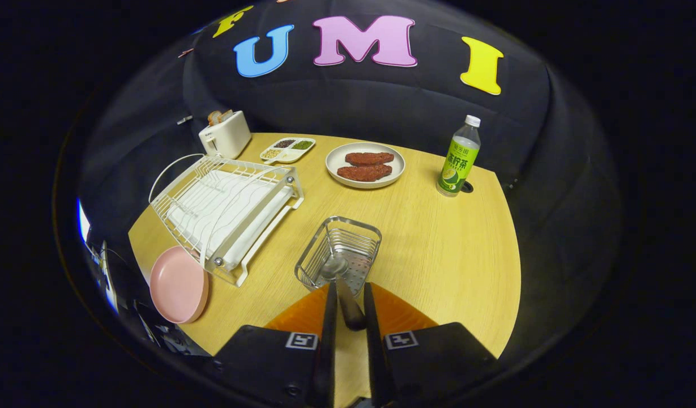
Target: Take the plate from the dish rack, then take the spoon from the basket and place it into the plate.
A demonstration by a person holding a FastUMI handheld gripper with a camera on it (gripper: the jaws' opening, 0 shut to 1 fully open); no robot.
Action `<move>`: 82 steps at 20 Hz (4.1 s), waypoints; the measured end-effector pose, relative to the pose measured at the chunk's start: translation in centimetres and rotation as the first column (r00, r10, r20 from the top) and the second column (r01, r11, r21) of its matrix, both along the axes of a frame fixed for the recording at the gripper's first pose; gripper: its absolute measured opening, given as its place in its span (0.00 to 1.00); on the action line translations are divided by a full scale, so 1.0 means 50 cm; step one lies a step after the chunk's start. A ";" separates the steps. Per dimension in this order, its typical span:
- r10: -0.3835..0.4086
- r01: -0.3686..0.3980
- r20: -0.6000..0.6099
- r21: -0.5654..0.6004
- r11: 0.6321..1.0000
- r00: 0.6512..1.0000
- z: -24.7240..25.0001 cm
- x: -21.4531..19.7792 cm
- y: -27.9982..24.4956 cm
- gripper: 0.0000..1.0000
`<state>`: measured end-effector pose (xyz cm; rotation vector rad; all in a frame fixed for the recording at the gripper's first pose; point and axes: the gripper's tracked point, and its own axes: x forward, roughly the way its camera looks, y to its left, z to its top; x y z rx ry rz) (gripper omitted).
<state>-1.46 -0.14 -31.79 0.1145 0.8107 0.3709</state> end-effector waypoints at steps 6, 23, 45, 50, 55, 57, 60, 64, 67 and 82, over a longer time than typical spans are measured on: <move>-0.064 0.065 -0.020 0.061 0.996 0.998 0.017 0.016 0.001 0.12; 0.047 -0.081 0.214 0.150 0.985 0.976 0.442 -0.018 0.099 0.10; 0.318 -0.351 0.160 0.269 0.897 0.935 0.221 -0.187 0.661 0.10; 0.339 -0.363 0.133 0.263 0.894 0.931 0.175 -0.215 0.655 0.10; 0.360 -0.358 0.037 0.226 0.906 0.932 0.116 -0.255 0.618 0.17; 0.356 -0.350 0.003 0.193 0.917 0.935 0.087 -0.262 0.598 0.22; 0.336 -0.329 -0.016 0.162 0.931 0.942 0.069 -0.259 0.572 0.34; 0.329 -0.325 -0.004 0.156 0.933 0.944 0.076 -0.255 0.560 0.74; 0.329 -0.324 -0.009 0.148 0.934 0.944 0.078 -0.254 0.558 0.95; 0.180 -0.239 0.331 0.148 0.960 0.926 0.397 -0.116 0.467 0.99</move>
